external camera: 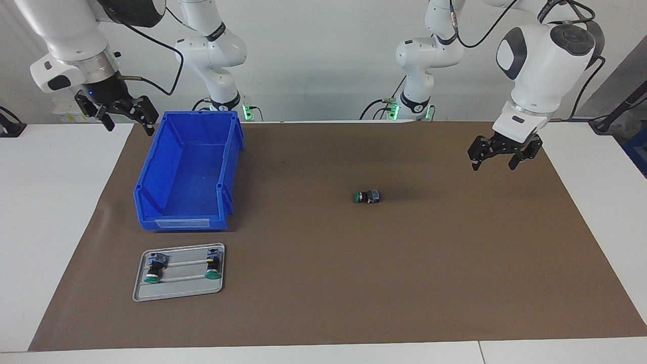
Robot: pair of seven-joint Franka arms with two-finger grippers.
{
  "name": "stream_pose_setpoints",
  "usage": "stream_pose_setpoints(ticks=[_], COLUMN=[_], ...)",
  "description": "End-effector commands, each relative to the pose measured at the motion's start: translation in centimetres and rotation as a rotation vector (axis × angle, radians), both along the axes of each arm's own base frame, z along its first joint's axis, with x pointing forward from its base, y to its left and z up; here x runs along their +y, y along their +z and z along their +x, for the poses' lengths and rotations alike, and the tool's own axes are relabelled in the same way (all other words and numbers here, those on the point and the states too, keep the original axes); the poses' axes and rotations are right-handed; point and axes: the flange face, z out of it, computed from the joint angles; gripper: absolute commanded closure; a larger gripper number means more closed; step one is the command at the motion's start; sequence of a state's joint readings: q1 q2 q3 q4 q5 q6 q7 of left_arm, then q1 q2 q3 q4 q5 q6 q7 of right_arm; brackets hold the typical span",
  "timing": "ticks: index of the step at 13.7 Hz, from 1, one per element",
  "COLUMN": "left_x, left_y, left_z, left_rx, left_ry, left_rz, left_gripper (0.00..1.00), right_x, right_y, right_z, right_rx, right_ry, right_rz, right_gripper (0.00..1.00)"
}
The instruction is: Place and press button with both arms
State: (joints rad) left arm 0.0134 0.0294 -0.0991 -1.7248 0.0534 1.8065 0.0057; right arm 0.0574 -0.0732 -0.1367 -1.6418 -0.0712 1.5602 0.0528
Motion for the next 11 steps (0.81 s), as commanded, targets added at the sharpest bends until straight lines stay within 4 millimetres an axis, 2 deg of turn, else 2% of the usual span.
stream_pose_setpoints(ticks=[1,5,8,11], left_x=[0.2,0.2,0.2,-0.9], left_y=[0.1,0.1,0.1,0.2], left_z=[-0.9,-0.9,-0.9,-1.0], left_rx=[-0.007,-0.007,-0.006,-0.013], left_ry=[0.009,0.009,0.014,-0.006], left_rz=[-0.005,-0.005,-0.005,-0.006], left_gripper=[0.0,0.0,0.0,0.0], right_x=[-0.1,1.2,1.0,0.6], right_y=[0.4,0.7,0.6,0.4], right_z=[-0.6,-0.1,-0.1,-0.1], right_rx=[-0.036,-0.039,-0.037,-0.033], right_ry=[0.015,0.039,0.033,0.021], right_rz=[-0.003,-0.005,-0.004,0.012], right_gripper=[0.0,0.0,0.0,0.0])
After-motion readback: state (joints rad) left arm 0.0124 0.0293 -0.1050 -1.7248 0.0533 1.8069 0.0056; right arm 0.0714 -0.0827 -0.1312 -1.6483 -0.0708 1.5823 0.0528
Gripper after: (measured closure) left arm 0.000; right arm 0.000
